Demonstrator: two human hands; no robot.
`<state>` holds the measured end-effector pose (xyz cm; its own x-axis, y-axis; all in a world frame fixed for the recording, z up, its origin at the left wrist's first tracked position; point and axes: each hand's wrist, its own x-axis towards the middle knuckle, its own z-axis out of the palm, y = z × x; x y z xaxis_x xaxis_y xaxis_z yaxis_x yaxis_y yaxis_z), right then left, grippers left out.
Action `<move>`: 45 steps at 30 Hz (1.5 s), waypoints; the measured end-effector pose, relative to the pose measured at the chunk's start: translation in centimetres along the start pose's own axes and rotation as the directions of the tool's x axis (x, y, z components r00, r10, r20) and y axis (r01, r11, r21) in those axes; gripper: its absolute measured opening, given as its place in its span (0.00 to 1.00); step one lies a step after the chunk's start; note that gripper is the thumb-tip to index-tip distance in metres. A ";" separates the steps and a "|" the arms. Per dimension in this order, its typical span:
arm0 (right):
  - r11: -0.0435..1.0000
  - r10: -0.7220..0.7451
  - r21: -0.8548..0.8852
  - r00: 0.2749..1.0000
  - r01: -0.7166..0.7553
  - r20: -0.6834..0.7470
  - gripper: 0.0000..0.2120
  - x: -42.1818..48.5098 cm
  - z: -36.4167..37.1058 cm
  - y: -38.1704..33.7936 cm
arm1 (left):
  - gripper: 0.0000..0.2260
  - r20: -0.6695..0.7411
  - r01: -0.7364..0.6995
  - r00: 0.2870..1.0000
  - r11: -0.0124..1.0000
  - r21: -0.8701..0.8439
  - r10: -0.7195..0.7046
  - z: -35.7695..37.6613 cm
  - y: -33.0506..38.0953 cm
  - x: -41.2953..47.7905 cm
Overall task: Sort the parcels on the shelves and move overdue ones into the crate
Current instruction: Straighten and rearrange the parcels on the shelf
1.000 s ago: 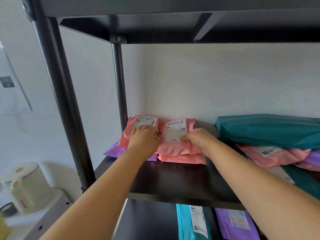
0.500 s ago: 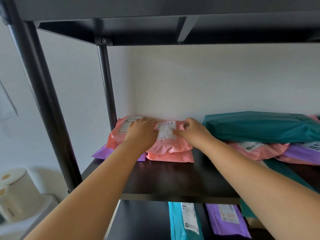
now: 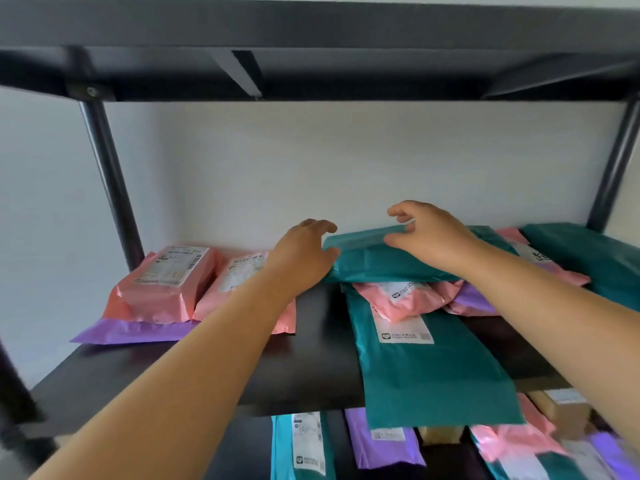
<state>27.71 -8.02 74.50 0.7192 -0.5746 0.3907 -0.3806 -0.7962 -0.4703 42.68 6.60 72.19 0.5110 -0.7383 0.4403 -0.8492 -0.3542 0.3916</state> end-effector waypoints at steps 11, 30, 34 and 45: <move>0.932 -0.017 -0.358 0.993 0.058 0.119 0.41 -0.9 -2.4 7.4 | 0.36 0.157 -0.174 0.980 0.908 0.382 0.122 5.8 1.8 2.5; 0.844 -0.076 -0.531 0.997 0.070 0.012 0.39 0.3 -0.4 7.8 | 0.28 0.019 -0.274 0.955 0.858 0.436 0.295 6.5 0.2 6.7; 0.778 -0.177 -0.617 0.984 0.115 -0.039 0.47 0.7 -0.7 7.8 | 0.29 0.010 -0.269 0.957 0.871 0.412 0.291 5.0 1.3 6.8; 0.675 -0.388 -0.714 0.912 0.187 -0.129 0.36 0.4 -6.6 8.4 | 0.29 -0.186 -0.169 0.960 0.962 0.214 0.210 2.2 5.9 5.2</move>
<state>20.97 -16.22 75.97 0.7293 -0.2394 0.6410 -0.5376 -0.7800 0.3204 40.07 -0.64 74.99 0.3372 -0.6759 0.6553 -0.9318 -0.3388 0.1299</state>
